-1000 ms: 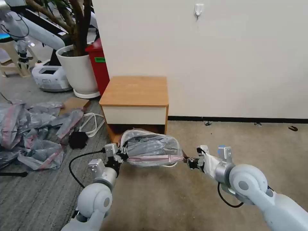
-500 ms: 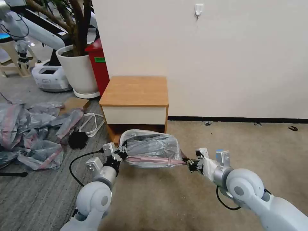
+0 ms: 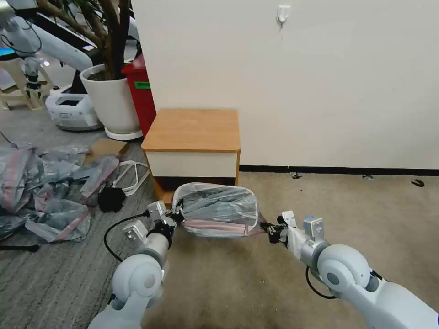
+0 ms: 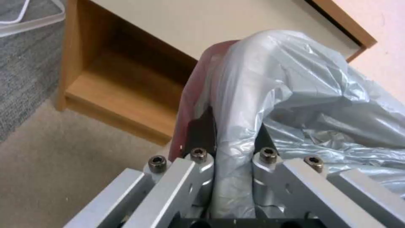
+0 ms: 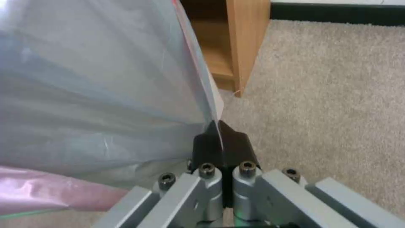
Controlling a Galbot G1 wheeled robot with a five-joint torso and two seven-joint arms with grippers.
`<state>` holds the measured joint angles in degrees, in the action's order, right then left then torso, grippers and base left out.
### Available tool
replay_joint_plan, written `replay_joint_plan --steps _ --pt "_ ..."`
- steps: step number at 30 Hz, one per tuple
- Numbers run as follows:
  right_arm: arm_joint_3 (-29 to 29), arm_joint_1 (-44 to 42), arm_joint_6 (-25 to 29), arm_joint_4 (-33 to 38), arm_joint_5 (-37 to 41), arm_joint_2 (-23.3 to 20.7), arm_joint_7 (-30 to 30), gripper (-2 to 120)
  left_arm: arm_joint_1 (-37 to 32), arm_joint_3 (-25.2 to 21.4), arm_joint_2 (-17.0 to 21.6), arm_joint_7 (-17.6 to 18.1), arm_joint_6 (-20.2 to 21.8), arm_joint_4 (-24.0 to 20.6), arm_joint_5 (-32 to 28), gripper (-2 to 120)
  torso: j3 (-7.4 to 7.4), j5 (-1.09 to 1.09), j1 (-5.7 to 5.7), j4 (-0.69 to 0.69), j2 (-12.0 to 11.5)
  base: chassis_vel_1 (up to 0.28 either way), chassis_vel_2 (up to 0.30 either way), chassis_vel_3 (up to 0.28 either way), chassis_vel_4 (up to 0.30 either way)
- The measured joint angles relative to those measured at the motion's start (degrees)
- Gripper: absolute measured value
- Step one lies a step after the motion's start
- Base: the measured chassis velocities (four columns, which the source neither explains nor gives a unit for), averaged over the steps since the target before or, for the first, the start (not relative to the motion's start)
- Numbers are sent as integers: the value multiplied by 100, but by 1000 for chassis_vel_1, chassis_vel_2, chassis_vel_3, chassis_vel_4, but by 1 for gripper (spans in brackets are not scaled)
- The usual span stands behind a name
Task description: Pick up the garbage bag from the table and place it over the trash can.
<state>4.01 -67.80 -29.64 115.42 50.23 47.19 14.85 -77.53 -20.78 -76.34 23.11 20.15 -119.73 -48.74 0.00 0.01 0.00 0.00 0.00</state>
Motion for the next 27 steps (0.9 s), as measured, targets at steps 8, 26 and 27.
replay_joint_plan --steps 8,26,27 --pt "-108 26 140 -44 -216 17 18 0 43 -3 -37 196 15 16 -318 5 0 -1 0 0 0 0 0 0 0" --pt "-592 156 1130 -573 -1656 111 115 0 228 92 -46 532 80 68 -731 5 0 -1 0 0 0 0 0 0 0" --pt "-602 180 1196 -630 -1744 112 116 0 234 95 -39 546 91 68 -764 5 0 -1 0 0 0 0 0 0 0"
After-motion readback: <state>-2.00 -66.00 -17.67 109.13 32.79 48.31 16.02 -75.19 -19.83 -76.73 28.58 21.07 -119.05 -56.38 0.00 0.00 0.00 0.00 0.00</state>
